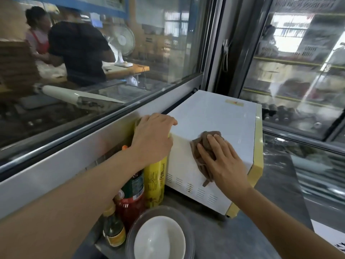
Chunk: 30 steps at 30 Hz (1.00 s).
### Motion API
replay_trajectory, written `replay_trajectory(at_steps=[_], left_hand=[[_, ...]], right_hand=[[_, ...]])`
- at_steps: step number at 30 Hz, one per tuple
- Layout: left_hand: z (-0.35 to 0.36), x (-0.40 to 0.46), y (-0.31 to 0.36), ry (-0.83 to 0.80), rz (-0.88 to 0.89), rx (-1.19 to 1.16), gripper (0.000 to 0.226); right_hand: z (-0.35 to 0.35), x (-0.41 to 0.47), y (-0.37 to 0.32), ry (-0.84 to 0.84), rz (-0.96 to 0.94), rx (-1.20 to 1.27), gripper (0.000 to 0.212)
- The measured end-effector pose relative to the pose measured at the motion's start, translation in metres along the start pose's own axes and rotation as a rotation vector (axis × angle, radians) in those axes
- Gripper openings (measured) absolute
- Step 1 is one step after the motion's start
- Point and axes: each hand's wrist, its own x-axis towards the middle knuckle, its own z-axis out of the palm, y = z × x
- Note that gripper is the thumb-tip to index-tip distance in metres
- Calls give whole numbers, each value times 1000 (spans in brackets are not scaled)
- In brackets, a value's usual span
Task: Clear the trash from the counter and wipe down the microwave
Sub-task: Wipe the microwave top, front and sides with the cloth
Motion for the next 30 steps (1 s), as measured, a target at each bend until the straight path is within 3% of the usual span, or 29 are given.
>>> replay_trajectory(at_steps=[3, 5, 8, 10, 15, 19, 27, 30], left_hand=[[-10, 19, -3, -116, 11, 58, 38], [-14, 36, -8, -194, -10, 73, 35], [-7, 54, -13, -336, -21, 49, 36], [-3, 61, -15, -393, -30, 34, 37], [2, 66, -20, -450, -10, 13, 33], [10, 67, -23, -443, -16, 11, 32], [6, 62, -27, -422, -13, -103, 34], [6, 63, -28, -422, -5, -116, 32]], right_hand=[[9, 10, -10, -64, -30, -8, 95], [12, 12, -12, -49, -39, -25, 97], [19, 2, -9, 104, -63, -35, 57], [22, -4, -6, 133, -65, -44, 52], [32, 8, -11, 160, -93, -108, 58], [39, 35, -24, 211, -118, -122, 51], [54, 27, -32, 129, -317, -265, 60], [47, 35, -30, 140, -285, -276, 61]])
